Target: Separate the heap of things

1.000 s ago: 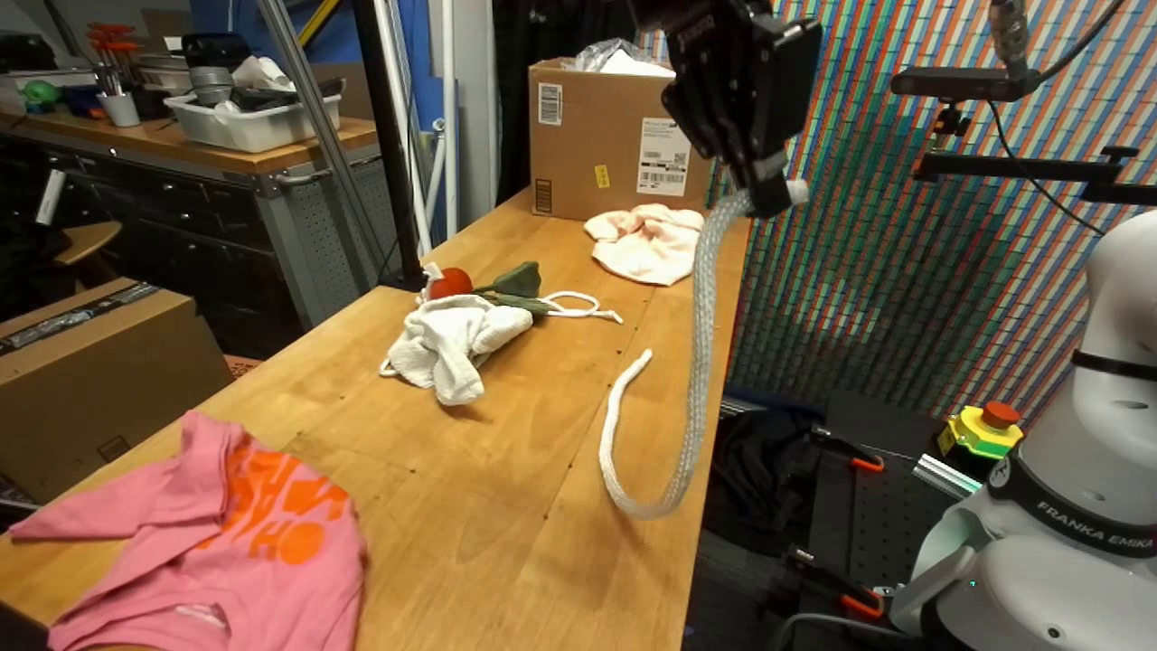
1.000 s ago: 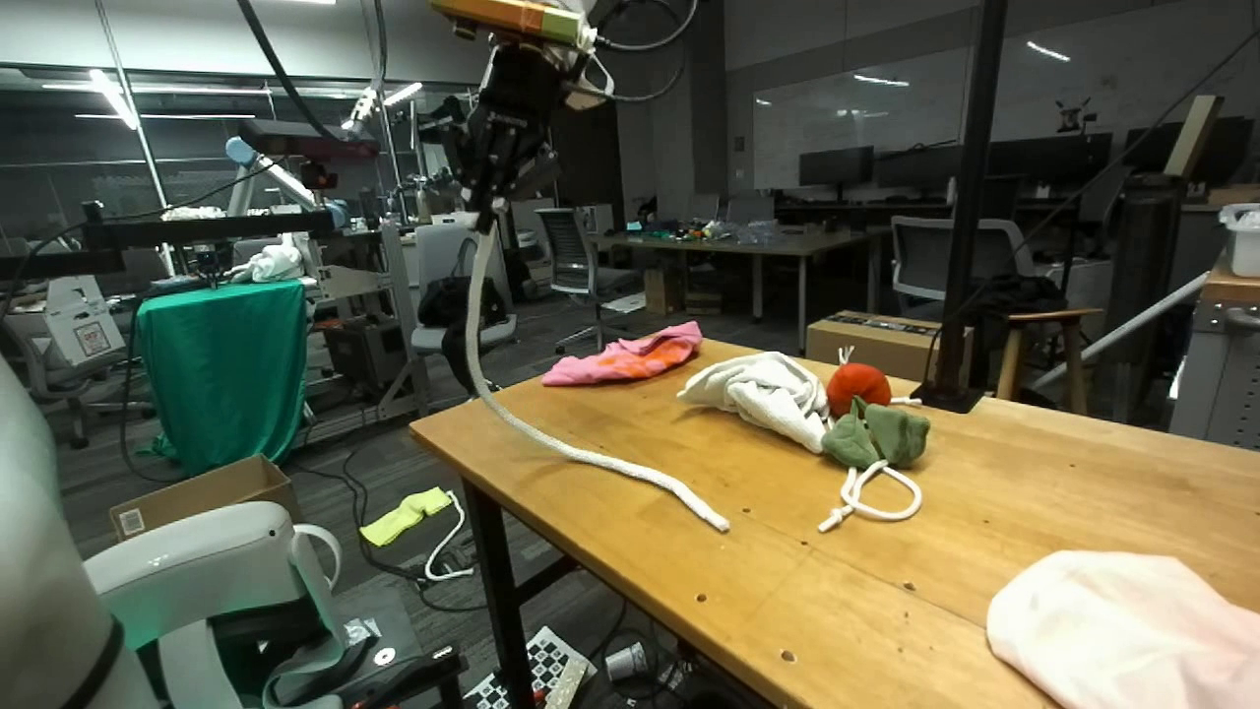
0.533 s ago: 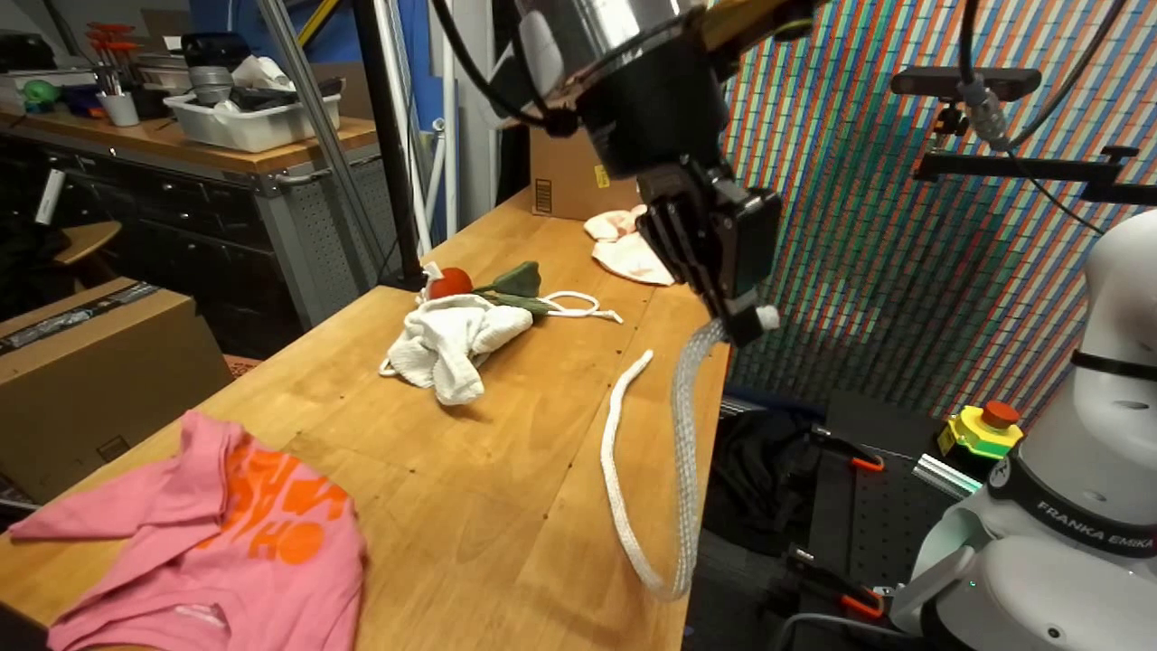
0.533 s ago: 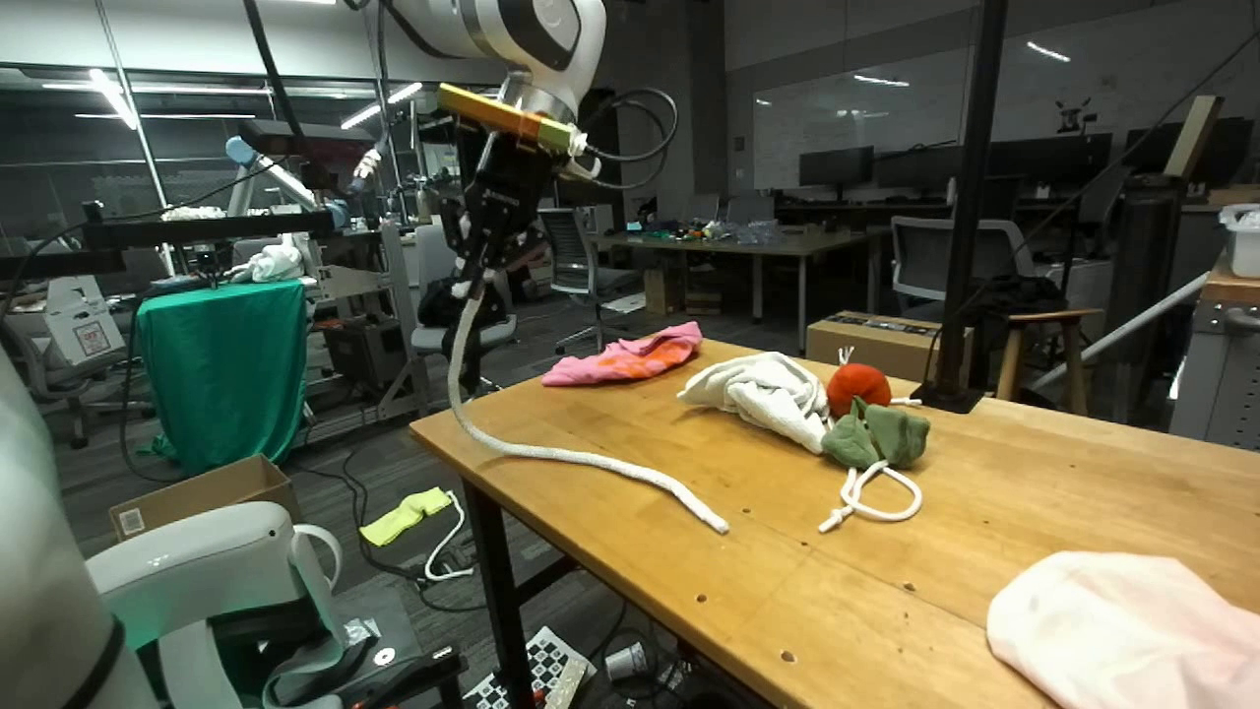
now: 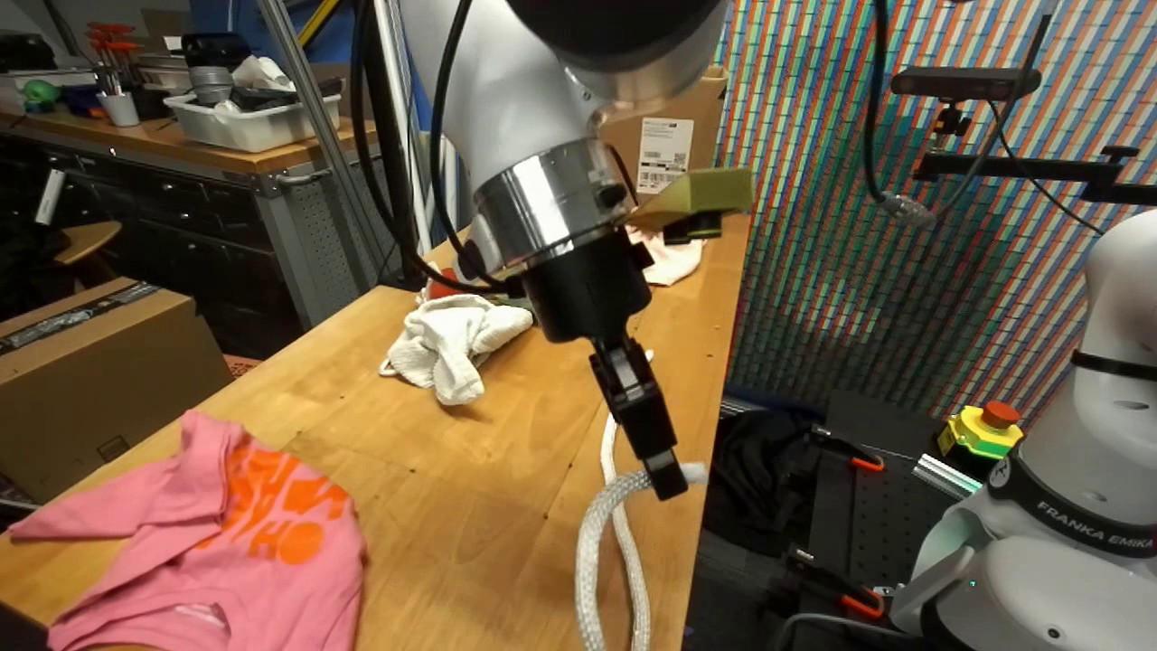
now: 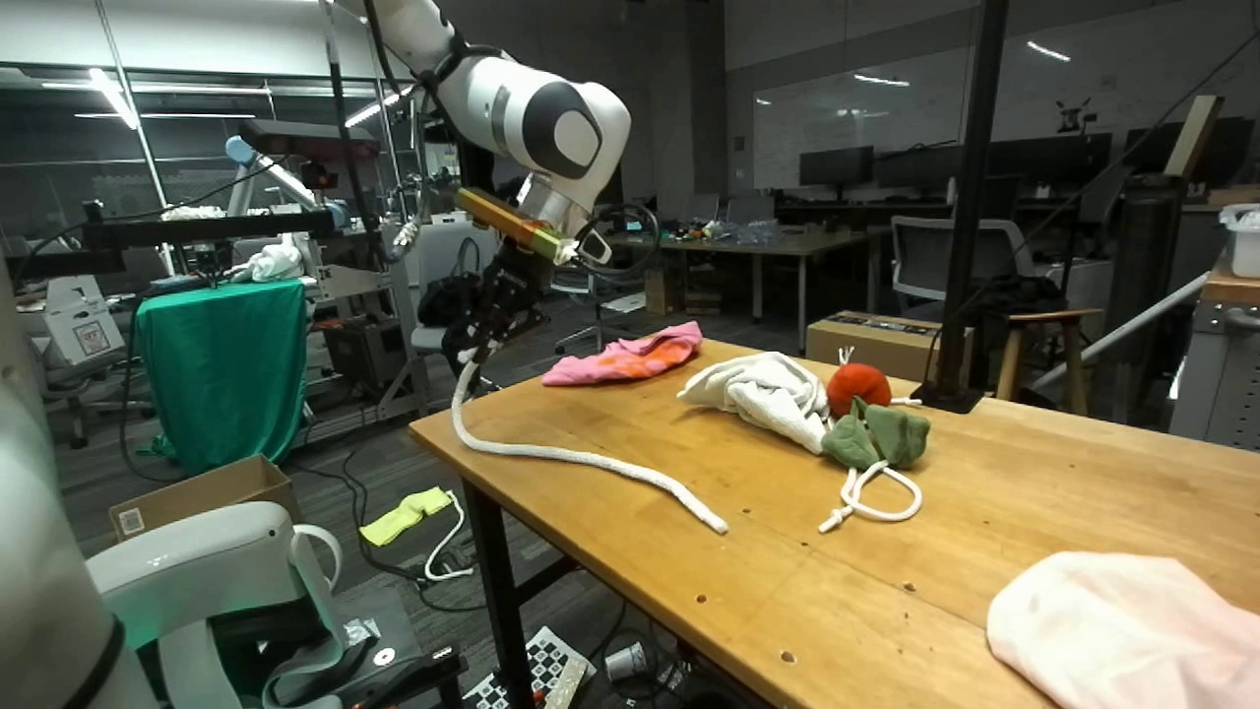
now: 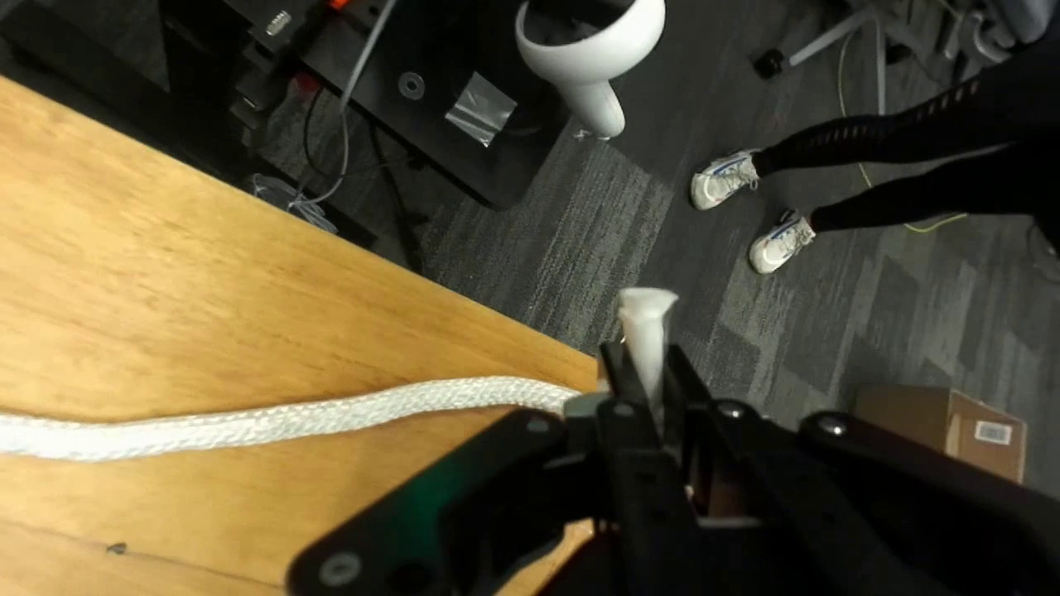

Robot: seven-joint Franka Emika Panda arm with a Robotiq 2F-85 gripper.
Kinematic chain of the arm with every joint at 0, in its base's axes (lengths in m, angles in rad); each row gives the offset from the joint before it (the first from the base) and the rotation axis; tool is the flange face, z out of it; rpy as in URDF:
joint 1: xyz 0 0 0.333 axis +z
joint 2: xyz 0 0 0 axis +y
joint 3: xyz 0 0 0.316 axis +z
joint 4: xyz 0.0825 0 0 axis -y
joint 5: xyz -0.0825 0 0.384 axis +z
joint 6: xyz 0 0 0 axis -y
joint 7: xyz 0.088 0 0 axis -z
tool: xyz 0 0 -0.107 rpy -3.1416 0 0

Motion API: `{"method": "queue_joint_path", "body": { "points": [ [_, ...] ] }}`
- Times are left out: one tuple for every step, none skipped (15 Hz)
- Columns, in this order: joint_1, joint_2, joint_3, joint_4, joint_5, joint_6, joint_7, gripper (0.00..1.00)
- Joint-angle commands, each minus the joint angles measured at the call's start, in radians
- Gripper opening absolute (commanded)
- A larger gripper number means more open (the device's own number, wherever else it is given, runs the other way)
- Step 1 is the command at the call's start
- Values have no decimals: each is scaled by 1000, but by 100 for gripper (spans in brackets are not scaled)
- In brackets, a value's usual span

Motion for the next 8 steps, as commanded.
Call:
{"method": "queue_joint_path", "body": {
  "points": [
    [1,71,6,-4,58,76,110,7],
    [0,88,6,-4,69,85,130,7],
    [2,106,7,-3,78,98,150,7],
    [2,121,8,-5,88,102,164,7],
    [4,129,11,-8,98,108,178,7],
    [5,144,14,-7,108,113,187,7],
    [6,148,17,-13,119,119,190,7],
    [8,151,21,-16,127,129,191,7]
  ]
}}
